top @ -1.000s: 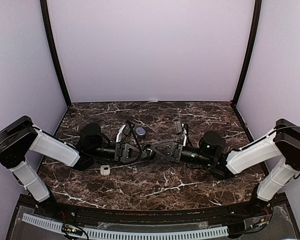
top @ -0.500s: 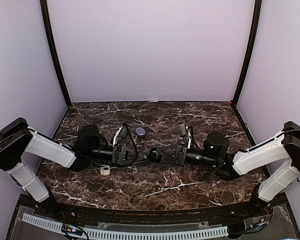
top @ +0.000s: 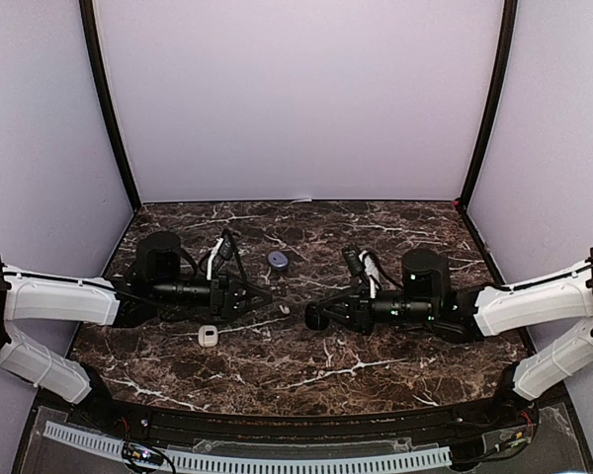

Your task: Insert the wireless bluetooth earbuds into the charging case

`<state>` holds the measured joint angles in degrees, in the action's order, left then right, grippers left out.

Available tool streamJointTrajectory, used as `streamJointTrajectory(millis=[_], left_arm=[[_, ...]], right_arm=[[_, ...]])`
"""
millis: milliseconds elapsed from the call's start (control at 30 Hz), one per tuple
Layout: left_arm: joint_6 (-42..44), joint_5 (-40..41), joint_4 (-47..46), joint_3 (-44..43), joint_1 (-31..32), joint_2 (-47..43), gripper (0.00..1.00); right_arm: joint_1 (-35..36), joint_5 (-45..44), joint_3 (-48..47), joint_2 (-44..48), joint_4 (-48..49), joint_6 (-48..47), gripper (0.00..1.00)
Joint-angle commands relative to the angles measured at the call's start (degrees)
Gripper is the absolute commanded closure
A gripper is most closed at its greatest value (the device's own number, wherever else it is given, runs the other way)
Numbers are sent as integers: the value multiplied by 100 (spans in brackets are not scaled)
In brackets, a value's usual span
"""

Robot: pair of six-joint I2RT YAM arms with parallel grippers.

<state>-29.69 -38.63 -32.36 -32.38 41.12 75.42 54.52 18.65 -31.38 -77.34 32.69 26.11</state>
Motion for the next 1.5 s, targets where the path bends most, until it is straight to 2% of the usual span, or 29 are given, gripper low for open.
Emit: streamJointTrajectory(millis=[0,233,300,500,733,800,867,900,967,1000,1100,1133,1233,1267,1333,1467], left_arm=[[649,408,791,-292,-60,-114,1],[1504,-492,-1104,594,-58,-52,1],[1769,-640,-1031,535,-51,26,1],[3133,-1102,21,-16,148,332,1],[3153,-70,-757,337,195,-64,1],[2842,422,-1274,655,194,-356,1],[2027,1380,-1770,1023,190,-547,1],[1766,1765,-1783,1129,186,-614,1],[1804,1969,-1359,1075,152,-727,1],[1951,1834,-1151,1001,145,-744,3],[2361,627,-797,779,149,-589,12],[2389,422,-692,684,150,-474,12],[2632,-177,-300,392,212,-49,3],[2760,-333,-192,296,269,94,6],[3022,-400,-27,94,444,357,11],[3274,-321,-269,-49,737,821,11]], right_arm=[[-38,459,-718,-27,-1561,-1361,94],[-35,661,-1435,-186,-2700,-2328,94],[-38,631,-1572,-225,-2938,-2548,94],[-38,691,-1908,-379,-3314,-2897,96],[-33,367,-2416,-721,-4049,-3027,98],[-29,339,-2549,-820,-4300,-3001,99],[-29,338,-2592,-852,-4441,-2989,99],[-29,355,-2582,-853,-4465,-2993,99],[-29,396,-2540,-836,-4438,-2989,99],[-29,414,-2530,-828,-4418,-2989,99],[-29,594,-2535,-826,-4400,-3057,99],[-29,628,-2536,-833,-4382,-3081,99],[-10,697,-2569,-852,-4344,-3158,99],[3,694,-2590,-867,-4336,-3180,99],[26,717,-2624,-894,-4311,-3203,99],[117,934,-2637,-932,-4183,-3230,99]])
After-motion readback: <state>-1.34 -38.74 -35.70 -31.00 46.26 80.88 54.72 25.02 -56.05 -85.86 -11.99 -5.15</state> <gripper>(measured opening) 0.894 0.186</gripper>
